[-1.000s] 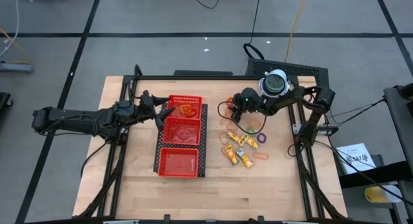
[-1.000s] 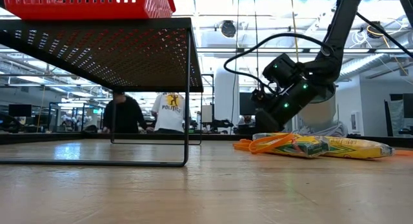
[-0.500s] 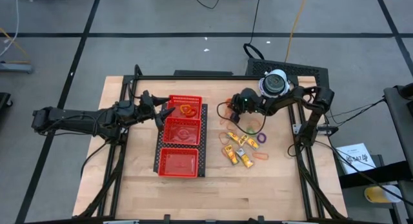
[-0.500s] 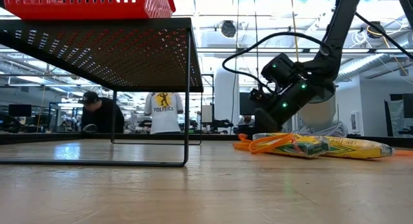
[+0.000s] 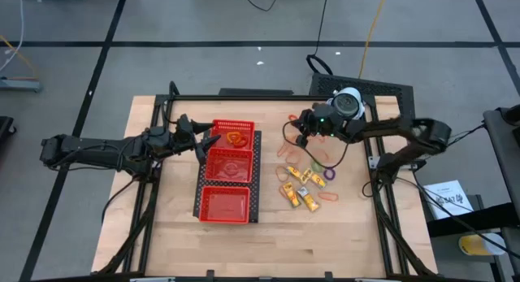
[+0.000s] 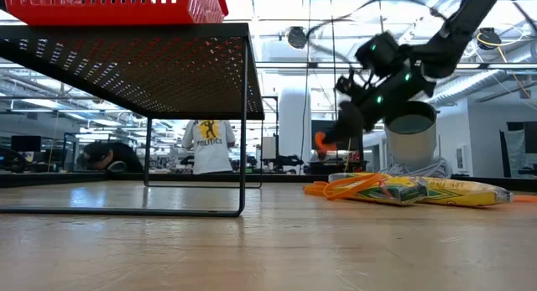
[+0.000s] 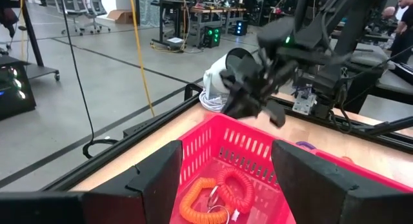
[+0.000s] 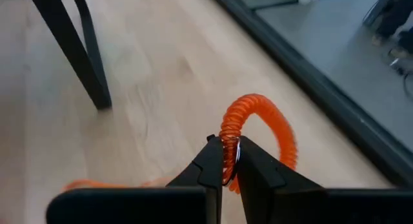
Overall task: Pick & Place Office Desk Supplies
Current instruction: Put the orange spring keychain into the top red basket on the shelf
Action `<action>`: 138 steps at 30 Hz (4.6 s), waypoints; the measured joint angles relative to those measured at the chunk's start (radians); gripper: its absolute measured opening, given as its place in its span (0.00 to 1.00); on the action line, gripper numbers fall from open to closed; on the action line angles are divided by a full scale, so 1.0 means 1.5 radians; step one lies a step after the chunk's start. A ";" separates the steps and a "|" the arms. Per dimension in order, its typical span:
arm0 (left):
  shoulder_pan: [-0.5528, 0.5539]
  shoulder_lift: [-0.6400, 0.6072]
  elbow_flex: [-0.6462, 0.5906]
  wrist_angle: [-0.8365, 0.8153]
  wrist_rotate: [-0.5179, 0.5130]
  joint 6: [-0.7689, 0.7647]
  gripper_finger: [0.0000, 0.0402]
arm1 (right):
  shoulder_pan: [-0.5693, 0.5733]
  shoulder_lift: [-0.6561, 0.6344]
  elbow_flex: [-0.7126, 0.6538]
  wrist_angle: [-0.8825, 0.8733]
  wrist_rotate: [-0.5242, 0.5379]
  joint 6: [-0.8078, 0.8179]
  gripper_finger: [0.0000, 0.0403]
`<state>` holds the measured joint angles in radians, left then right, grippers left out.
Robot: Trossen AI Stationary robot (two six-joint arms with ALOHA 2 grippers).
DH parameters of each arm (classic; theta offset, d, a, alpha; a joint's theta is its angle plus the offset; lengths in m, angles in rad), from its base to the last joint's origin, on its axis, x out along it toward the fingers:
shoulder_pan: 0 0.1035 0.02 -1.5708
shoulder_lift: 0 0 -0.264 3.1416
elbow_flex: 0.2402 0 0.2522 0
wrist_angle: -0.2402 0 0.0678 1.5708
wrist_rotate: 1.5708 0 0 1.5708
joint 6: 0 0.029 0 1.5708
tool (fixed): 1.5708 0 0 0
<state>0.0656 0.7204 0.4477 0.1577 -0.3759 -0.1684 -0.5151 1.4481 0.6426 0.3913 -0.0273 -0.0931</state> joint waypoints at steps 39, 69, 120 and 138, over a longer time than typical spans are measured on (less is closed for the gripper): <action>0.000 0.000 0.000 -0.003 0.000 -0.012 0.62 | 0.073 -0.270 -0.161 0.056 -0.139 0.136 0.06; -0.014 0.162 0.000 0.271 0.147 -0.071 0.62 | 0.190 -0.270 -0.161 0.300 -0.506 0.157 0.07; -0.038 0.621 0.397 0.264 0.338 0.149 0.57 | 0.297 -0.104 -0.109 0.473 -0.264 0.119 0.08; -0.039 0.621 0.396 0.260 0.343 0.144 0.21 | 0.296 -0.105 -0.109 0.464 -0.261 0.118 0.08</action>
<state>0.0078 1.6512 1.0420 0.5476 0.1383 0.0479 -0.0708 1.2911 0.4786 1.0878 -0.4183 0.0845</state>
